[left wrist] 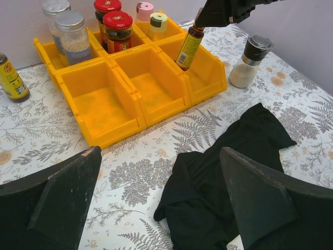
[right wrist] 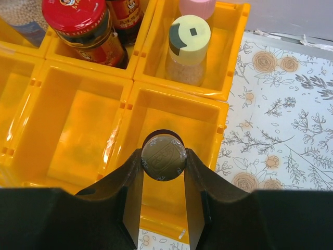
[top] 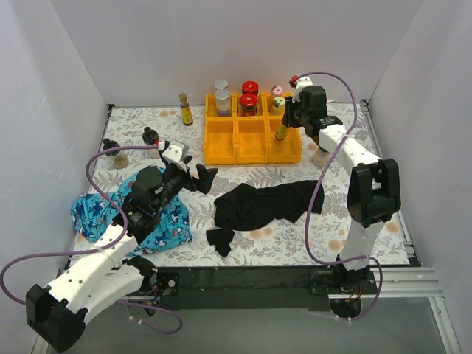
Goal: Organize the condiment bottles
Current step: Place the bottle in the storage box.
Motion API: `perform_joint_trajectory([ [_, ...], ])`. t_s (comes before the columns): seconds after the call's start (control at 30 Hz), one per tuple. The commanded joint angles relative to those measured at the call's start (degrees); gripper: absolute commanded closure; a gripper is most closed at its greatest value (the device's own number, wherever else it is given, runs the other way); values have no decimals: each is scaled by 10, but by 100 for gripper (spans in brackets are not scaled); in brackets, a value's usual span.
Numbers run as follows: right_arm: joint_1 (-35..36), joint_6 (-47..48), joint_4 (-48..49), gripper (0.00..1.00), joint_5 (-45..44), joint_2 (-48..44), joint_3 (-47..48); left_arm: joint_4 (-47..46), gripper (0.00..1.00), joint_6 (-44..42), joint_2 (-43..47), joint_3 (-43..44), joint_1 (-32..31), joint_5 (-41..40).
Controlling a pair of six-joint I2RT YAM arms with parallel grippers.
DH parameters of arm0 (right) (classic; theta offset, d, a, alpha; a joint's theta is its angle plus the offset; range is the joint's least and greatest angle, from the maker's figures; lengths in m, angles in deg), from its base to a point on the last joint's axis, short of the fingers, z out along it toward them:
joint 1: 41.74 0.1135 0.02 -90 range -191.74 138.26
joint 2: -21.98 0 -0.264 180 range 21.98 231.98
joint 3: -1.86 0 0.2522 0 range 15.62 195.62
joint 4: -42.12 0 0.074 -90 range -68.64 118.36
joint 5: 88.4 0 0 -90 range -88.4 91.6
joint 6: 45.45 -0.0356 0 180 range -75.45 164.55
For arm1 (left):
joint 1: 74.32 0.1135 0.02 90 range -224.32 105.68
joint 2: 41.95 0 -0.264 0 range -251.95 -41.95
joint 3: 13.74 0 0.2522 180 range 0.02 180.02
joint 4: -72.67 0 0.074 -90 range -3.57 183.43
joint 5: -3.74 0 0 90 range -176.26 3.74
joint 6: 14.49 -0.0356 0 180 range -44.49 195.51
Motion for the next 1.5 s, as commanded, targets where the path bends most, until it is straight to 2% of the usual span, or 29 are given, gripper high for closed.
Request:
perform_joint_trajectory([
  [0.0, 3, 10, 94, 99, -14, 7, 38, -7, 2, -10, 13, 2, -3, -7],
  [0.27, 5, 26, 116, 98, -11, 41, 48, -6, 2, -10, 11, 2, -3, -23],
  [0.47, 6, 28, 111, 92, -30, 66, 61, -6, 2, -11, 10, 2, -3, -24],
  [0.6, 9, 30, 103, 72, -38, 72, 69, -6, 2, -12, 11, 2, -3, -24],
  [0.63, 10, 31, 99, 62, -40, 74, 72, -6, 2, -12, 11, 2, -3, -24],
  [0.73, 12, 39, 75, 51, -40, 83, 92, -6, 2, -12, 11, 2, -3, -24],
  [0.8, 12, 45, 64, 50, -40, 84, 99, -6, 2, -12, 12, 1, -3, -24],
  [0.93, 14, 42, 53, 41, -43, 78, 108, -6, 2, -14, 16, 1, -3, -28],
  [1.03, 16, 30, 18, 40, -47, 65, 127, -6, 2, -15, 20, -1, -3, -30],
  [1.2, 19, -15, -21, 37, -14, -5, 113, -5, 2, -11, 24, -2, -3, -38],
  [1.3, 25, -63, -31, 29, -8, -71, 53, -5, 2, -6, 29, -3, -3, -42],
  [1.37, 31, -71, -47, 4, -8, -110, 12, -3, 2, -2, 35, -6, -3, -38],
  [1.47, 35, -77, -79, 1, -8, -159, -28, -4, 2, 6, 42, -14, -3, -49],
])
